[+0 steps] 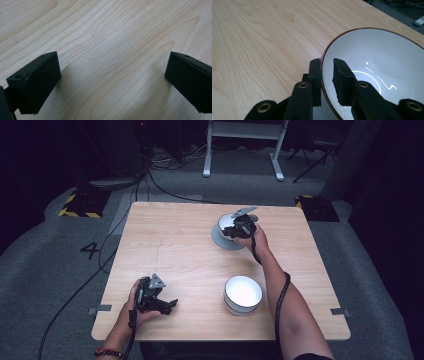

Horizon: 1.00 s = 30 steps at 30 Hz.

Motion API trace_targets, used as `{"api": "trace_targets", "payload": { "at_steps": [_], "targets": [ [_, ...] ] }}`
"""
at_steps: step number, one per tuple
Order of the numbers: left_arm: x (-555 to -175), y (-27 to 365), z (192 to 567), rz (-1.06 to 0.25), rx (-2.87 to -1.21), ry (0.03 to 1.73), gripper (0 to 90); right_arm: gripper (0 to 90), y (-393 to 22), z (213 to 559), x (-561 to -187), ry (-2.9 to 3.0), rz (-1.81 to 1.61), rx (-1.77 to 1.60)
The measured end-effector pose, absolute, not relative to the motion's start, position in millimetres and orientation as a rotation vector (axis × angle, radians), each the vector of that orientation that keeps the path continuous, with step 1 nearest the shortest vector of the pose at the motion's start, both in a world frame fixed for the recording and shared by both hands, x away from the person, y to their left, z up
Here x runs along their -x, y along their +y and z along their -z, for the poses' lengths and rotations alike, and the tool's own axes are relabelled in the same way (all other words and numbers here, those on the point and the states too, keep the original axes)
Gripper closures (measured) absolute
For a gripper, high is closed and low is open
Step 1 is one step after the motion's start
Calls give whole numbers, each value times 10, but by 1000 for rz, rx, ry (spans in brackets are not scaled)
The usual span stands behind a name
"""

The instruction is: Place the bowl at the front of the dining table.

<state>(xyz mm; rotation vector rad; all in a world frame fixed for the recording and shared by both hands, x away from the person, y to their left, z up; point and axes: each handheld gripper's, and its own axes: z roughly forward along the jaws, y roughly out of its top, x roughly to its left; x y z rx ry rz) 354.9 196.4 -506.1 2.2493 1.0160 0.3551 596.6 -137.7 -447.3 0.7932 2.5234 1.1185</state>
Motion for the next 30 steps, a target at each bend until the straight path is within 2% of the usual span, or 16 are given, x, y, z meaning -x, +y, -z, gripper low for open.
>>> {"api": "trace_targets", "payload": {
  "at_steps": [5, 13, 24, 30],
  "targets": [
    [-3549, 1964, 5061, -354, -2250, 1016, 4, 753, -1388, 4477, -5939, 2520, -1095, -789],
    [-3549, 1963, 5062, -354, -2248, 1017, 4, 648, -1493, 4467, -5883, 2509, -1069, -791],
    [-3550, 1964, 5061, -354, -2250, 1016, 4, 573, -1609, 4410, -5836, 2499, -1040, -800],
    [-3550, 1964, 5061, -353, -2250, 1015, 4, 483, -1623, 4380, -5801, 2490, -997, -805]
  ]
}}
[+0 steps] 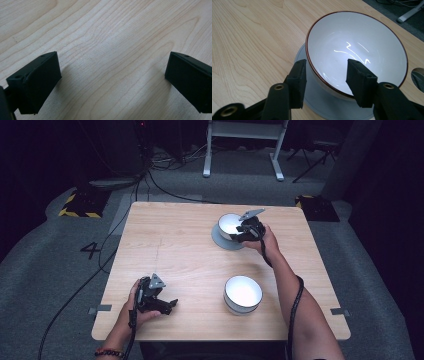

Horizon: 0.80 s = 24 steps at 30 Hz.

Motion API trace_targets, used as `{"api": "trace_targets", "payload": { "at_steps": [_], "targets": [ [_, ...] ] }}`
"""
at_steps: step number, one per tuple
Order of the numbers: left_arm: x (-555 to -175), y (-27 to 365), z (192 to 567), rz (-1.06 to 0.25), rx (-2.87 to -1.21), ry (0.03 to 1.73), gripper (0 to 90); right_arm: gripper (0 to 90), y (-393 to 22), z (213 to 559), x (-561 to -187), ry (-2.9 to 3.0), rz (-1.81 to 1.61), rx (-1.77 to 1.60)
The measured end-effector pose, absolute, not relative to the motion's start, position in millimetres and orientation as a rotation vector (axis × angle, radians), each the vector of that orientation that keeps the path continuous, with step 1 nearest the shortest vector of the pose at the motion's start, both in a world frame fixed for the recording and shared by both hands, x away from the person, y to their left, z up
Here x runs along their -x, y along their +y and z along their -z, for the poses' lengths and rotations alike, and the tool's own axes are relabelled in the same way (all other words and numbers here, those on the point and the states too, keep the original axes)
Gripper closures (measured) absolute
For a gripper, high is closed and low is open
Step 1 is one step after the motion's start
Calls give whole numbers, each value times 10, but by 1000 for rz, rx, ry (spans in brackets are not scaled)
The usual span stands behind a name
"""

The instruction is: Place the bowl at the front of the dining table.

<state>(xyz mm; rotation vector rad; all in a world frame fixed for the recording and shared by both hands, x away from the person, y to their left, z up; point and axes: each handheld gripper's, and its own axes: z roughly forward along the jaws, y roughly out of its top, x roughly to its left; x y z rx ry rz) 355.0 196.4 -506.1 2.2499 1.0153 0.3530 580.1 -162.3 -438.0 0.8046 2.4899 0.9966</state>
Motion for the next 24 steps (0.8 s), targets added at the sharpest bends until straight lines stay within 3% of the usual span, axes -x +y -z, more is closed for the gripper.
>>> {"api": "trace_targets", "payload": {
  "at_steps": [13, 24],
  "targets": [
    [-3550, 1964, 5061, -353, -2250, 1016, 4, 293, -1640, 4345, -5723, 2478, -943, -790],
    [-3550, 1964, 5061, -352, -2250, 1015, 4, 216, -1711, 4281, -5638, 2480, -1002, -760]
  ]
}}
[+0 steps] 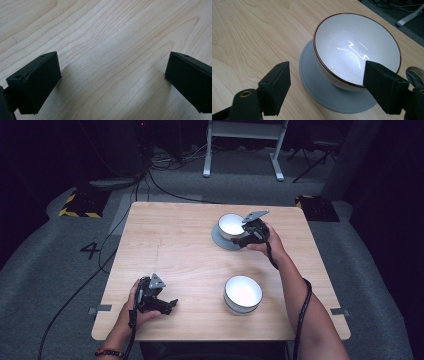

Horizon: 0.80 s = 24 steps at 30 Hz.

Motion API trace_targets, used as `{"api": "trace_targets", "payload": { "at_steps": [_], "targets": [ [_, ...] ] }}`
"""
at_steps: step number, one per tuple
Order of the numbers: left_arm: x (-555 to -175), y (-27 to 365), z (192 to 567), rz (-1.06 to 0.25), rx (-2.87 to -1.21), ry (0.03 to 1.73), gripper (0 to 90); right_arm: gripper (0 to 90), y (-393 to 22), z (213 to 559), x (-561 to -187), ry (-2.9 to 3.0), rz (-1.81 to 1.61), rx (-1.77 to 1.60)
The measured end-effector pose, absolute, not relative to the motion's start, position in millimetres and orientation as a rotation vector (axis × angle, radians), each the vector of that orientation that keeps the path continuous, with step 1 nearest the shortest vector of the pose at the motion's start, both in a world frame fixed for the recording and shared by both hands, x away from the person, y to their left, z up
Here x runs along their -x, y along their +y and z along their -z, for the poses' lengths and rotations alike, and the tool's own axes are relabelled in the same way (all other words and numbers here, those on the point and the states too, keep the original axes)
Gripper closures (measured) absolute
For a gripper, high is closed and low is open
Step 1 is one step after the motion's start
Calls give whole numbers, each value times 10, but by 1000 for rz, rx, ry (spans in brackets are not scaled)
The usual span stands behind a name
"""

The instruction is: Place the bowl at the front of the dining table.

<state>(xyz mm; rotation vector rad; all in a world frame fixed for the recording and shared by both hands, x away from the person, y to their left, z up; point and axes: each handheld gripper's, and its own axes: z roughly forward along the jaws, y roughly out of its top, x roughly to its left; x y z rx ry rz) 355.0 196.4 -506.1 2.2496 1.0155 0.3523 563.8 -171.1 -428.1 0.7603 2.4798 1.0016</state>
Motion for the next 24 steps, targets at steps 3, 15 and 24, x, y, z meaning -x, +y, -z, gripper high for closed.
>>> {"api": "trace_targets", "payload": {
  "at_steps": [3, 15, 24],
  "targets": [
    [-3551, 1964, 5061, -352, -2249, 1016, 4, 208, -1739, 4261, -5616, 2476, -1018, -757],
    [-3552, 1963, 5061, -352, -2248, 1019, 3, 191, -1801, 4235, -5488, 2485, -947, -714],
    [-3553, 1963, 5061, -353, -2249, 1019, 2, 200, -1803, 4195, -5371, 2467, -911, -694]
  ]
}}
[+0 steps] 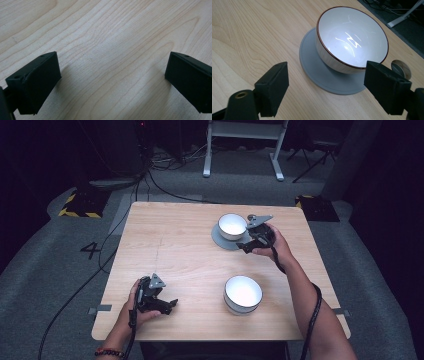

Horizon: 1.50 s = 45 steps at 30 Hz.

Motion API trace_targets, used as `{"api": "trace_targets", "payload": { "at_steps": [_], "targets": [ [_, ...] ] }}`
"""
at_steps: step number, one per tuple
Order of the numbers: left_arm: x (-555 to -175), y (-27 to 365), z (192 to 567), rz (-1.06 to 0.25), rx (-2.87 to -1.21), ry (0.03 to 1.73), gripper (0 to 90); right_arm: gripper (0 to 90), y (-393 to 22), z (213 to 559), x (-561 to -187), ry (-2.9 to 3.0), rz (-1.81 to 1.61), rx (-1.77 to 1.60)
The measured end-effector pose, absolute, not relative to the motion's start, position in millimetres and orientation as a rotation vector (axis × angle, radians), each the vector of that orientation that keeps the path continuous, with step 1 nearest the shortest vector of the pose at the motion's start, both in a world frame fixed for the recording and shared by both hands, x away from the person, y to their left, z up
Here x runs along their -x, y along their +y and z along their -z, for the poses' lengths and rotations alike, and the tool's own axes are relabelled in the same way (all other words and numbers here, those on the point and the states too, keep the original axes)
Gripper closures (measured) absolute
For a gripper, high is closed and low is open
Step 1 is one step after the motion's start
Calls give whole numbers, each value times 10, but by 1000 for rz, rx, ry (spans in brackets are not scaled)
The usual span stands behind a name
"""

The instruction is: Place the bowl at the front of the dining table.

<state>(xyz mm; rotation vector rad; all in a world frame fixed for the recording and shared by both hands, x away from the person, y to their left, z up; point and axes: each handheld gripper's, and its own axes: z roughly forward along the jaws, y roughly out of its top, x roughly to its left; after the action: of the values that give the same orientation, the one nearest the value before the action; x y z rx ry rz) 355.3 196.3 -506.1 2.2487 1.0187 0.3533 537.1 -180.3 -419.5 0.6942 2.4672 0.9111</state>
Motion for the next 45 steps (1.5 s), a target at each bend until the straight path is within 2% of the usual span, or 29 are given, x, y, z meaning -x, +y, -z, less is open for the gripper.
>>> {"api": "trace_targets", "payload": {
  "at_steps": [45],
  "targets": [
    [-3553, 1963, 5061, -353, -2249, 1019, 2, 208, -2187, 4120, -4909, 2411, -824, -623]
  ]
}}
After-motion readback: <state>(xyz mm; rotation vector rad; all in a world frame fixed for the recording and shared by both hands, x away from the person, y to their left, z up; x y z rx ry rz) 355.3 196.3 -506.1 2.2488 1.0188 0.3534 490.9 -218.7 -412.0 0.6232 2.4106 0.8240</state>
